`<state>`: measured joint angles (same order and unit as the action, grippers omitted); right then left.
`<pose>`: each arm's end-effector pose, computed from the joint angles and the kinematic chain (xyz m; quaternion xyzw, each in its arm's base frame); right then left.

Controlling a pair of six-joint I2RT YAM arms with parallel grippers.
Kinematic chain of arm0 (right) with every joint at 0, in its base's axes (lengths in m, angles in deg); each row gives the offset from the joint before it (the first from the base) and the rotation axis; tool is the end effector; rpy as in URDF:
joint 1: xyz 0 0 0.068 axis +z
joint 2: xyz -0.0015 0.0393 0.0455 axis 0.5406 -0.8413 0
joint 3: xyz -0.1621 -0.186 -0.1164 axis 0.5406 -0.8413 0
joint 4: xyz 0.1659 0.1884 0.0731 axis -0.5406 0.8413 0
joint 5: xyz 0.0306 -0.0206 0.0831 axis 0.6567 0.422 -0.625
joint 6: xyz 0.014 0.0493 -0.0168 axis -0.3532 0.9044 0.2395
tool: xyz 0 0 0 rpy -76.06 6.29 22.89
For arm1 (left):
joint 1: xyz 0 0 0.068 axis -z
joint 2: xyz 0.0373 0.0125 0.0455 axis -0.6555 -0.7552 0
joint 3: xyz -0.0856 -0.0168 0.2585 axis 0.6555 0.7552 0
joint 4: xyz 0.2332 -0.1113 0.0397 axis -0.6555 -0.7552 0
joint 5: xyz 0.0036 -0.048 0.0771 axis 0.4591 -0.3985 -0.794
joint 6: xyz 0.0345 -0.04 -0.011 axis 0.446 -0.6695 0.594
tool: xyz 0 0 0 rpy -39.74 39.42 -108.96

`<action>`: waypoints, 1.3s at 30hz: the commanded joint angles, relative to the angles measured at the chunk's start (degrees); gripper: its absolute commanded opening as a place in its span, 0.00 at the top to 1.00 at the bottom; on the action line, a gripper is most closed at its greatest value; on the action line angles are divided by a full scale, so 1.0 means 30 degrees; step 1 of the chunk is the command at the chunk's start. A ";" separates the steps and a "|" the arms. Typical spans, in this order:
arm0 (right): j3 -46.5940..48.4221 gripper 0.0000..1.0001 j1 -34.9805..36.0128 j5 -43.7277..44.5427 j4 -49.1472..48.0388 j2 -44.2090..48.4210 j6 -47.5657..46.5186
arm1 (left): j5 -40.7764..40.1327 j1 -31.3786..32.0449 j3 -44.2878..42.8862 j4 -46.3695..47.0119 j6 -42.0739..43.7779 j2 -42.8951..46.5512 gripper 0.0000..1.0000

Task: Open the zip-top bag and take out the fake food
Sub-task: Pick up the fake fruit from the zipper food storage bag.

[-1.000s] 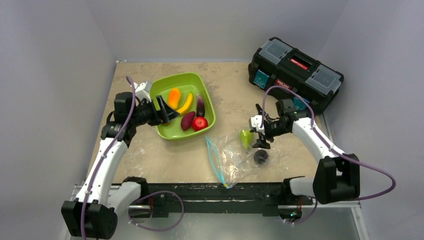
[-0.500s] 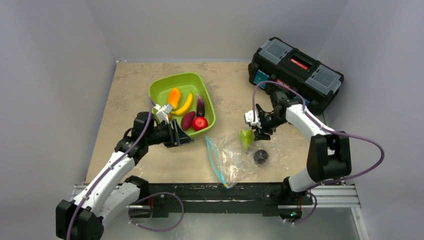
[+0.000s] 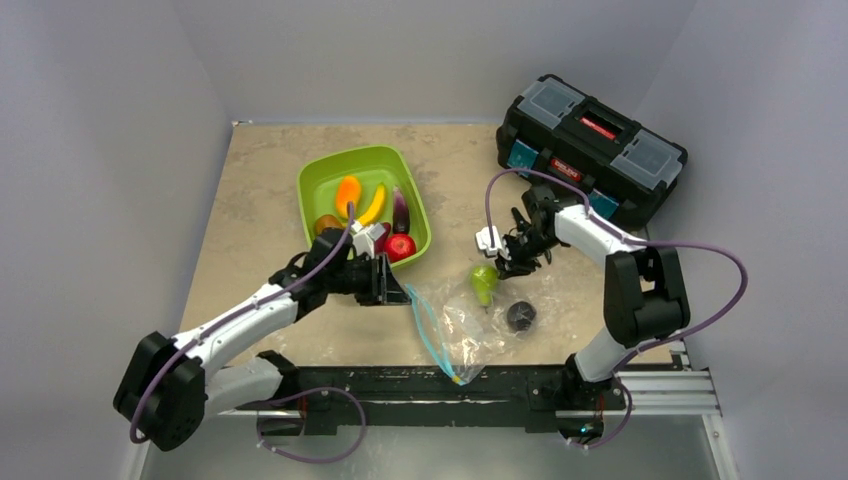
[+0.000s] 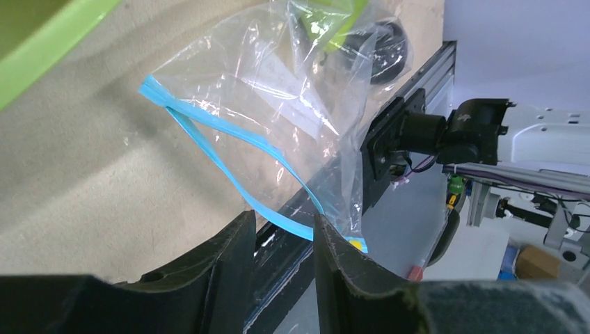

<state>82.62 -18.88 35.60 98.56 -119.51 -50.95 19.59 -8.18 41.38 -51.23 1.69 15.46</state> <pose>0.2696 0.0883 0.1885 -0.7283 0.6076 0.2272 0.2207 0.1755 -0.1354 0.2085 0.0199 0.8779 -0.4508 0.1600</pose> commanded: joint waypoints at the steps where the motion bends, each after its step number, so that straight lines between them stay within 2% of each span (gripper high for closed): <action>1: 0.0469 0.86 0.0145 -0.0034 -0.0154 -0.0219 0.0734 | -0.0619 0.0961 -0.0682 0.1362 -0.0453 -0.1119 0.64; 13: -0.1849 0.95 0.0128 -0.0674 -0.2121 0.0989 0.3516 | -0.1069 0.2762 -0.1825 0.1913 -0.1235 -0.3790 0.40; 18: -0.2466 0.96 0.0131 -0.0739 -0.2457 0.1654 0.4078 | -0.1399 0.3075 -0.2204 0.2496 -0.1878 -0.4778 0.41; 23: -0.2761 0.97 0.0130 -0.1116 -0.2754 0.2377 0.4427 | -0.2229 0.3245 -0.2807 0.1646 -0.2280 -0.5427 0.49; 33: -0.3275 1.00 0.0105 -0.1255 -0.3806 0.3306 0.5705 | -0.1710 0.3679 -0.3294 0.1648 -0.2729 -0.7614 0.50; 35: -0.3433 1.00 0.0079 -0.1254 -0.3868 0.3539 0.5757 | -0.1607 0.3694 -0.3333 0.1923 -0.2699 -0.7834 0.55; 39: -0.3722 1.00 -0.0148 -0.1132 -0.3966 0.3950 0.6073 | -0.0635 0.3709 -0.3393 0.3746 -0.2493 -0.8154 1.00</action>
<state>72.17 -18.77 33.63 87.89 -110.05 -34.47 14.63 2.64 33.55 -46.90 -6.22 -8.47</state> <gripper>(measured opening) 0.004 0.171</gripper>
